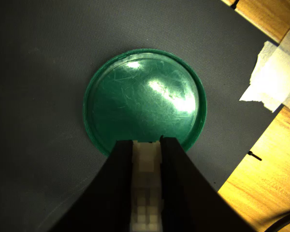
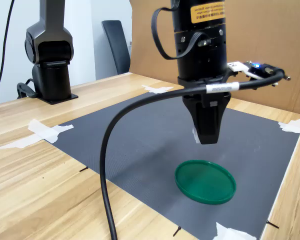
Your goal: Grasp a white terminal and put it in the green lid.
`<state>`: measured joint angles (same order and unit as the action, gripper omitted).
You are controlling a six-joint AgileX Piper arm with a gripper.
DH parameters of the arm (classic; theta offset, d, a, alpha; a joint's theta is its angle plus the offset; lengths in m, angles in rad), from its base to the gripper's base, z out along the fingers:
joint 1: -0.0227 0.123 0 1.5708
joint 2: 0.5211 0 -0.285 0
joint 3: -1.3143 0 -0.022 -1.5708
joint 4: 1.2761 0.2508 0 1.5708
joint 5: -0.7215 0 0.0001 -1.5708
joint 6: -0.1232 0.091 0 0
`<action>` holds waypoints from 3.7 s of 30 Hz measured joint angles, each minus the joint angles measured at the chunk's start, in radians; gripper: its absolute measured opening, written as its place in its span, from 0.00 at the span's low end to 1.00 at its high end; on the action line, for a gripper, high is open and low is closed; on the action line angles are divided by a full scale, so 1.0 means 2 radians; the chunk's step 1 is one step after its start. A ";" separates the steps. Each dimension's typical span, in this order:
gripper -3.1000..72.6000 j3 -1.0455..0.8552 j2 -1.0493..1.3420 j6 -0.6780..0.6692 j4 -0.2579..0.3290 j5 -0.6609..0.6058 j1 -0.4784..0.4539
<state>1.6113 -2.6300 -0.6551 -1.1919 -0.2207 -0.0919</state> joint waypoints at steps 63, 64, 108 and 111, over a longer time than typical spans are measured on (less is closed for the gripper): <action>0.70 0.099 -0.035 0.112 0.014 -0.048 0.000; 0.70 0.108 -0.035 0.123 0.014 -0.051 0.000; 0.70 0.238 -0.184 0.188 0.011 -0.031 0.000; 0.70 0.239 -0.189 0.187 0.015 -0.026 0.000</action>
<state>2.0888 -3.0089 -0.2810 -1.1629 -0.2735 -0.0919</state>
